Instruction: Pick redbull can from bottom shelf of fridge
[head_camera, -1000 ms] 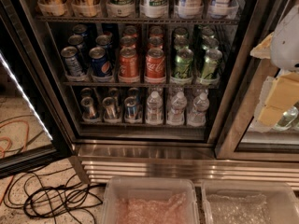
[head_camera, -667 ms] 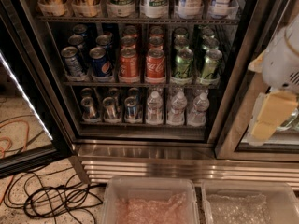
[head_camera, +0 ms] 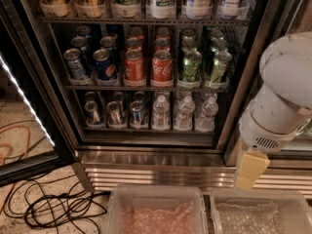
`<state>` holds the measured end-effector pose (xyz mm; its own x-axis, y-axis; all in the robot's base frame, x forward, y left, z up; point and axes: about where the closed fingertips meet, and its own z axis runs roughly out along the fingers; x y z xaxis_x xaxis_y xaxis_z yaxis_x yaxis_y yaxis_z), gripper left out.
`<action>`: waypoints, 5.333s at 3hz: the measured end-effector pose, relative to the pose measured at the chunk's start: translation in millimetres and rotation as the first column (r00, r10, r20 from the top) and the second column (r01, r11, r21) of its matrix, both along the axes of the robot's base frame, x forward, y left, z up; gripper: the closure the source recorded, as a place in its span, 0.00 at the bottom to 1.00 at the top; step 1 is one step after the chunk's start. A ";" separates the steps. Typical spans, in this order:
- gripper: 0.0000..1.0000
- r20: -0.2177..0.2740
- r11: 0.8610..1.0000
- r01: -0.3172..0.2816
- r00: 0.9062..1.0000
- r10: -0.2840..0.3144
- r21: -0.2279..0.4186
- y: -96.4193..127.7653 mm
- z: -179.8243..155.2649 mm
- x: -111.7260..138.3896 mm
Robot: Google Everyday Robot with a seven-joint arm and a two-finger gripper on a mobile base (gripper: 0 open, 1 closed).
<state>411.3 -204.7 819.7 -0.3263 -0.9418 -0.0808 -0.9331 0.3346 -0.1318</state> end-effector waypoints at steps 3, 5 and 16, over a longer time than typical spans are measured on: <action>0.00 0.041 0.999 0.045 0.998 -0.045 -0.009 17.0 -93.2 25.5; 0.00 0.053 0.994 0.103 0.993 -0.104 0.022 31.0 -141.9 45.5; 0.00 0.093 0.801 0.426 0.858 -0.505 0.420 150.5 -273.9 136.5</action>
Offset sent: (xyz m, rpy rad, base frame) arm 0.0167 0.0319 -0.0998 -0.0292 -0.0449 0.0268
